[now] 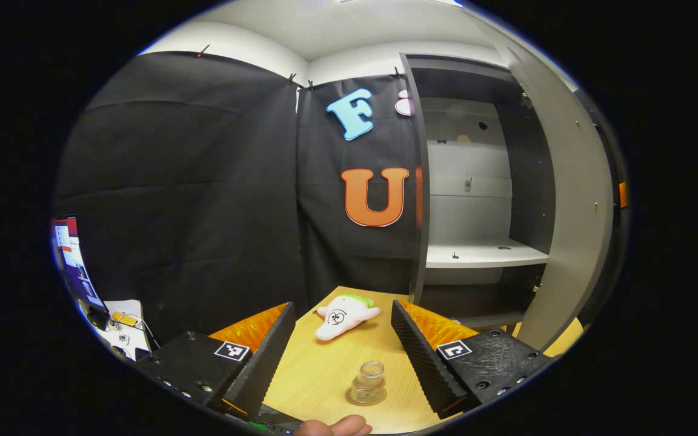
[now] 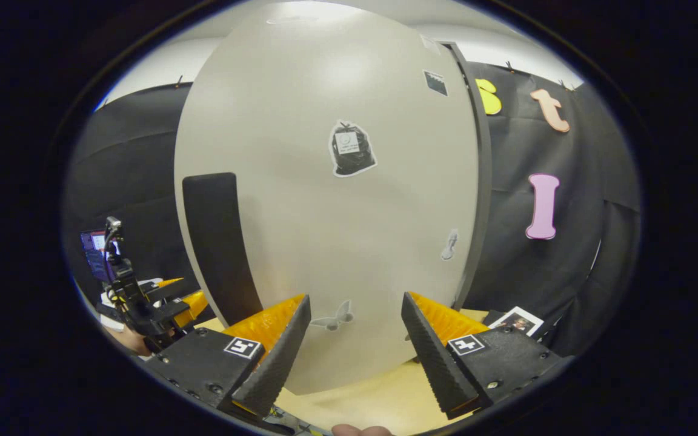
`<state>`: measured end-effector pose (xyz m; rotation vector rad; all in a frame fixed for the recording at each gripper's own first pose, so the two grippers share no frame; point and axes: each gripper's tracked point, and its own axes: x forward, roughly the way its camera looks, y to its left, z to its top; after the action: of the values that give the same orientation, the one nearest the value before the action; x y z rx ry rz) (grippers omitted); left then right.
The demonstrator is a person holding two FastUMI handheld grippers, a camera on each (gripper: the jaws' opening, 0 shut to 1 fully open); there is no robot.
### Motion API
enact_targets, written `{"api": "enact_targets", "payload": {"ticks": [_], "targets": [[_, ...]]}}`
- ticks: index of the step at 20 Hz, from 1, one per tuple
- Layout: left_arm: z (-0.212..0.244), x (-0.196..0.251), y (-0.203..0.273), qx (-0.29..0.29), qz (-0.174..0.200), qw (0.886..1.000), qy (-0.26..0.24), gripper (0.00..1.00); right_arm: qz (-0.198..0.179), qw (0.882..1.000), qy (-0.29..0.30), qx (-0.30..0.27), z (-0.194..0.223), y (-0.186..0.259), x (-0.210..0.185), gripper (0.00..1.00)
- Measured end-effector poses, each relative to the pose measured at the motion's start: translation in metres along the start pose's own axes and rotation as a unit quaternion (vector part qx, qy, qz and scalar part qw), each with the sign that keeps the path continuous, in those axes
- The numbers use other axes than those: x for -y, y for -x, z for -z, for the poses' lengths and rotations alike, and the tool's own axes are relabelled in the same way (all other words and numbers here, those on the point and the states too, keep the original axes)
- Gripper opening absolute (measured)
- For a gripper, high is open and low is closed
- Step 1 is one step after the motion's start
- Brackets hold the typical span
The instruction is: Open the cabinet door with the right hand, grasp the bottle in the cabinet with the left hand and place it on the coaster, then close the cabinet door with the right hand.
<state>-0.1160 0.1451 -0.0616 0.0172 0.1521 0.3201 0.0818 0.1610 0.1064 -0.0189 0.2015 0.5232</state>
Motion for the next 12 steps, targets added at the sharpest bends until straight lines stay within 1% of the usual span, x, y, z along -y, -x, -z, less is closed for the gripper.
{"api": "enact_targets", "payload": {"ticks": [5, 6, 7, 9, 12], "targets": [[0.006, -0.002, 0.011, -0.005, -0.001, 1.000, -0.001, 0.96, -0.020, 1.000, 0.013, -0.005, 0.004, -0.016, -0.013, 0.98], [0.006, -0.003, 0.013, -0.005, -0.003, 1.000, -0.002, 1.00, -0.022, 1.000, 0.016, -0.006, 0.005, -0.020, -0.016, 0.98], [0.006, -0.005, 0.015, -0.004, -0.004, 1.000, -0.001, 0.96, -0.023, 1.000, 0.019, -0.005, 0.005, -0.025, -0.018, 0.98], [0.009, -0.011, 0.018, -0.006, -0.010, 1.000, -0.002, 0.96, -0.026, 0.999, 0.023, 0.001, 0.001, -0.034, -0.025, 0.97], [0.010, -0.020, 0.020, -0.007, -0.023, 1.000, 0.000, 0.96, -0.042, 0.999, 0.031, 0.005, -0.004, -0.045, -0.040, 0.97]]}}
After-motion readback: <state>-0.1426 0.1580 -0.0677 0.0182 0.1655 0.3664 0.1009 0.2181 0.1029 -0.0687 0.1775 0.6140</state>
